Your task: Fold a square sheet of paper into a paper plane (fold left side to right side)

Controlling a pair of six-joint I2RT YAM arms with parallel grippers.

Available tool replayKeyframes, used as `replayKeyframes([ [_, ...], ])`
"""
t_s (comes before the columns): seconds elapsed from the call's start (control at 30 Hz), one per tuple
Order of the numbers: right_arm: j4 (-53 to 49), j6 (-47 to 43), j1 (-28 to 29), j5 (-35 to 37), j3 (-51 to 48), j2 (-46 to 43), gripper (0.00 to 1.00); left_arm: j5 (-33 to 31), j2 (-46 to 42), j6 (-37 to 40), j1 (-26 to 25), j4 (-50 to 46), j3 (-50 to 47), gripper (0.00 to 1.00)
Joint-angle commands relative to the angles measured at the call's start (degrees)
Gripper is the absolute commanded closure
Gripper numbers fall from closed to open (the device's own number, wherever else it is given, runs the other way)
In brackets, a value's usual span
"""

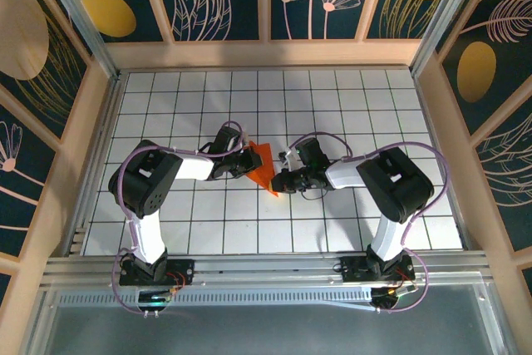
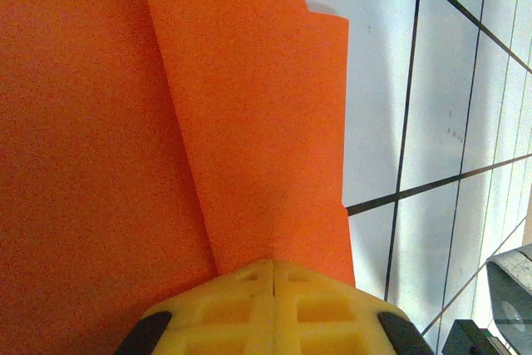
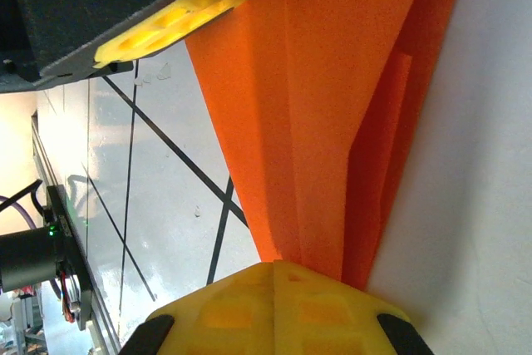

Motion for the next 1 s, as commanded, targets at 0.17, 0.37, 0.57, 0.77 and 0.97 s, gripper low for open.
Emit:
replayKeyframes([
  [0.17,-5.78,-2.9,0.75,1.75,-1.11,-2.51,1.0,-4.39,2.61,1.22,0.07,-4.56,-0.96,1.0],
  [0.37,-7.47,-3.92,0.91,2.02,-1.03,-2.88,1.0,-4.39,2.7,1.34,0.08,-4.64,-0.71,1.0],
  [0.57,-8.77,-4.59,1.17,2.61,-0.98,-3.15,1.0,-4.39,2.76,1.38,0.02,-4.81,-0.69,1.0],
  [0.77,-9.49,-4.81,1.23,3.16,-1.42,-3.85,1.0,-4.4,2.83,1.42,0.1,-4.82,-0.58,1.0],
  [0.97,-6.92,-2.75,1.1,1.84,-1.14,-6.26,1.0,-4.43,2.78,1.45,0.09,-4.9,-0.65,1.0],
])
